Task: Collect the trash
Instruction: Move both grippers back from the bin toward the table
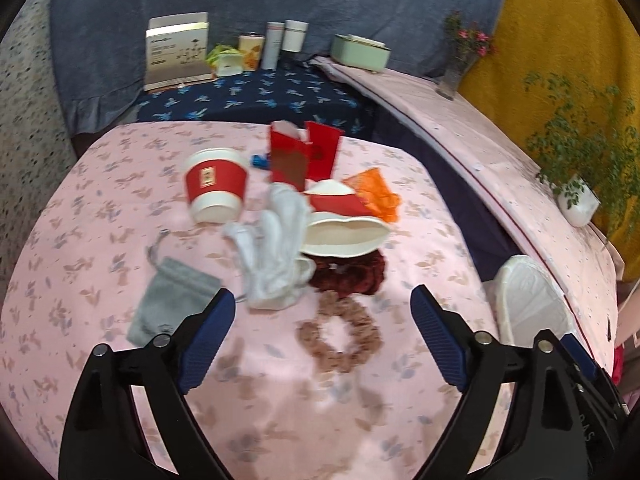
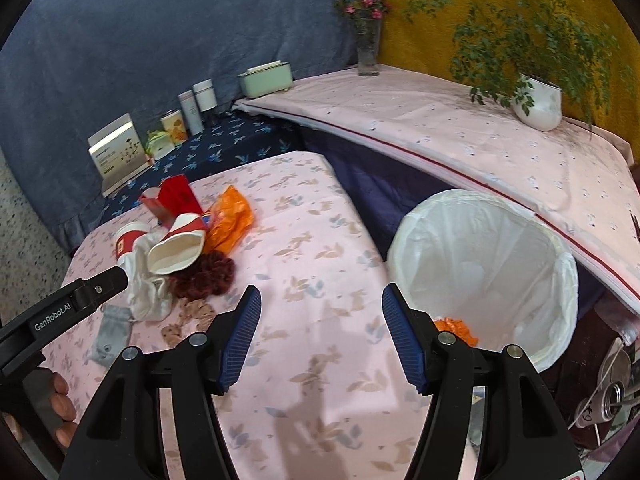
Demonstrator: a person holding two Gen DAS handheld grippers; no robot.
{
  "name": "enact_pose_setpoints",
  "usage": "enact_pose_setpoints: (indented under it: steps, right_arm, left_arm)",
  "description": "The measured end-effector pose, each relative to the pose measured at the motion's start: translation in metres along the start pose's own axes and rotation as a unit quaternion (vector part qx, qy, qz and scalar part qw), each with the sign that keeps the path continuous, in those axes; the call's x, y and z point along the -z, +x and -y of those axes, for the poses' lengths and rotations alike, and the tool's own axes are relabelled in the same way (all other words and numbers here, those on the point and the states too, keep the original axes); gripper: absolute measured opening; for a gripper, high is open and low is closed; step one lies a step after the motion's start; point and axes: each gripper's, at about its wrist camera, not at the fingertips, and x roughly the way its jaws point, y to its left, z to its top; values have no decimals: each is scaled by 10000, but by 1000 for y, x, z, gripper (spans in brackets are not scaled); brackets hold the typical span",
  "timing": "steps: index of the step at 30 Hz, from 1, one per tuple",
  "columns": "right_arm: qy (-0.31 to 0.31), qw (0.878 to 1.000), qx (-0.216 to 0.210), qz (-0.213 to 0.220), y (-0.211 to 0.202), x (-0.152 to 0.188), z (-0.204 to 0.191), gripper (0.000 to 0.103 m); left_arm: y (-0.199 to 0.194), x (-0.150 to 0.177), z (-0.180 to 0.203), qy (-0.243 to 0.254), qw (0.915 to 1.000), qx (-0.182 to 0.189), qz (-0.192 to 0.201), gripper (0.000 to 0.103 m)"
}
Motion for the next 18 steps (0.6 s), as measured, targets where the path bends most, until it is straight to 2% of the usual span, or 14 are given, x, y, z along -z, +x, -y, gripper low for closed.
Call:
enact_pose_setpoints:
  steps: [8,18]
  right_arm:
    - [-306,9991,-271,-119,8,6,-42,61]
    - [-552,9953,-747,-269,29,-1,-94,59]
  left_arm:
    - [-1,0,-55,-411,9987,-312,-42,87]
    - [6,-4,-90,-574,9965,-606,-68,87]
